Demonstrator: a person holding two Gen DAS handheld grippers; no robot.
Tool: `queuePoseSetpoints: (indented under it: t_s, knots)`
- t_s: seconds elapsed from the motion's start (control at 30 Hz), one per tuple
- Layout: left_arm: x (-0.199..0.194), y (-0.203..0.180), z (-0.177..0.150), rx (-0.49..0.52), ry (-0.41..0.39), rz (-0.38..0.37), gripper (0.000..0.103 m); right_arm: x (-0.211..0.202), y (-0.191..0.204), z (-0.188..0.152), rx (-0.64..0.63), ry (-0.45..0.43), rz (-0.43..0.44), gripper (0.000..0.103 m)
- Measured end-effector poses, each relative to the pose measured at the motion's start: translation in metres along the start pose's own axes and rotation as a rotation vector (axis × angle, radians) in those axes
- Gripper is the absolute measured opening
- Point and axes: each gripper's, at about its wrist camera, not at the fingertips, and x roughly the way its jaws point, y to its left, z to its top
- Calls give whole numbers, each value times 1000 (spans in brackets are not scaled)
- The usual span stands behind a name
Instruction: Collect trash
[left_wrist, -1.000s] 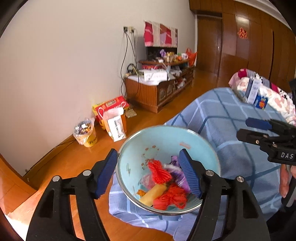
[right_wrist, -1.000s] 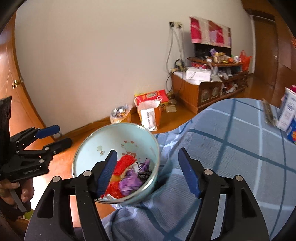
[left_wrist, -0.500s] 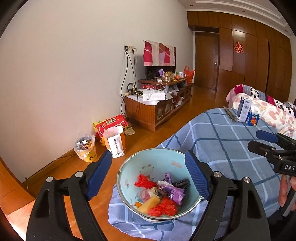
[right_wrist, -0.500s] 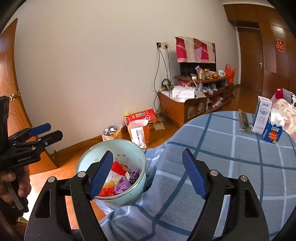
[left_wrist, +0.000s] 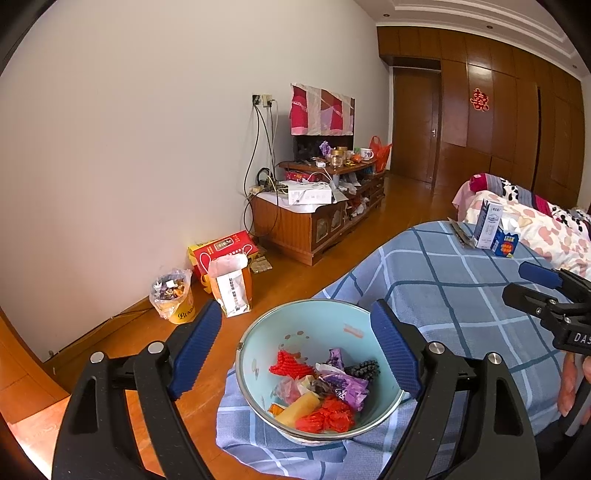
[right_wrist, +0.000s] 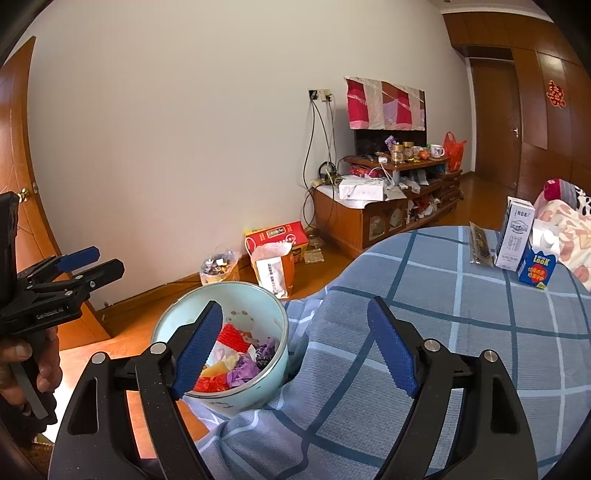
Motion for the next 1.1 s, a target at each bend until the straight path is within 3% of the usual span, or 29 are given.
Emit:
queuePoseSetpoints:
  t_s: [1.1]
  knots:
    - [-6,1,3,-3,-13,2,83,-4,3,-1,-5,2,-5,81]
